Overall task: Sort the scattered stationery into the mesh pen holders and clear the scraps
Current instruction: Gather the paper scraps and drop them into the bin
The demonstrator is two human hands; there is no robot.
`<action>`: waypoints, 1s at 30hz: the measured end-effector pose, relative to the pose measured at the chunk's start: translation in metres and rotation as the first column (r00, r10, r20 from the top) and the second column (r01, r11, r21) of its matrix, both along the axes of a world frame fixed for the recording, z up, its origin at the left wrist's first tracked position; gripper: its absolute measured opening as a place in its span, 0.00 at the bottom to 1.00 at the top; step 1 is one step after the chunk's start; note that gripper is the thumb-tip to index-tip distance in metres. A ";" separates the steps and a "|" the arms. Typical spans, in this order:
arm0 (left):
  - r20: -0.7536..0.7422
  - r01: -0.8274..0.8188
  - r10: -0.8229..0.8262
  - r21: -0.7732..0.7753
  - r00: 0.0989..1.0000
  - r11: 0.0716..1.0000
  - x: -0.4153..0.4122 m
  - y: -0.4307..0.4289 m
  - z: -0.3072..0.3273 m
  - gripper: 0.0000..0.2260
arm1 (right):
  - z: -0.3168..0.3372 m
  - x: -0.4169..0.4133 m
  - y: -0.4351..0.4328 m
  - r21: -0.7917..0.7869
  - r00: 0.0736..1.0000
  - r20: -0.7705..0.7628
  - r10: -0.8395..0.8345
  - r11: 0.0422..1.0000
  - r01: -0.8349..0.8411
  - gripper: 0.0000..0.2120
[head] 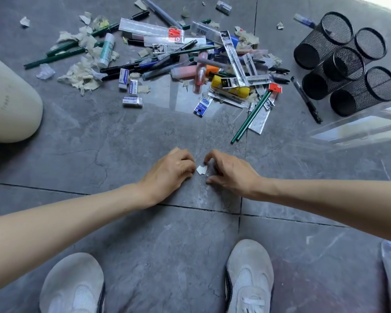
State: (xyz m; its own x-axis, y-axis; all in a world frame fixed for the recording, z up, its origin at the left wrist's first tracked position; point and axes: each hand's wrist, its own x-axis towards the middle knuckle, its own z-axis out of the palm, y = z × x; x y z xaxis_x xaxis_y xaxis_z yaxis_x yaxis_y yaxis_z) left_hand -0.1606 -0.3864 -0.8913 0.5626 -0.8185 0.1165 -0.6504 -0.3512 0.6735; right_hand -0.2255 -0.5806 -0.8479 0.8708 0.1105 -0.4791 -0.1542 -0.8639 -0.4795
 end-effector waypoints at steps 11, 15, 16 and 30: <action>-0.093 0.004 0.026 0.302 0.995 0.953 0.010 -0.013 0.019 0.05 | -0.004 0.030 0.013 0.014 0.998 -0.035 -0.045 0.999 0.046 0.10; -0.095 0.032 0.004 0.369 0.995 0.929 0.010 -0.016 0.021 0.06 | -0.002 0.031 0.012 0.068 0.994 -0.047 -0.094 0.993 0.097 0.09; -0.087 0.028 0.005 0.368 0.996 0.929 0.010 -0.015 0.021 0.07 | -0.001 0.031 0.011 0.084 0.992 -0.042 -0.115 0.989 0.119 0.09; -0.312 0.075 0.074 0.441 0.947 0.894 0.046 -0.013 0.057 0.07 | 0.011 0.041 0.016 0.160 0.959 -0.133 -0.249 0.950 0.268 0.10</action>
State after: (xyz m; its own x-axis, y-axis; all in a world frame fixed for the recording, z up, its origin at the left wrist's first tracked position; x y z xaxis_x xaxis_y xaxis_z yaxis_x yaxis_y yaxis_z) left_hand -0.1147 -0.3997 -0.8348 0.5077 -0.7418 -0.4381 -0.4329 -0.6593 0.6147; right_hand -0.1848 -0.5647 -0.8373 0.8238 -0.0212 -0.5665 -0.4211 -0.6919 -0.5865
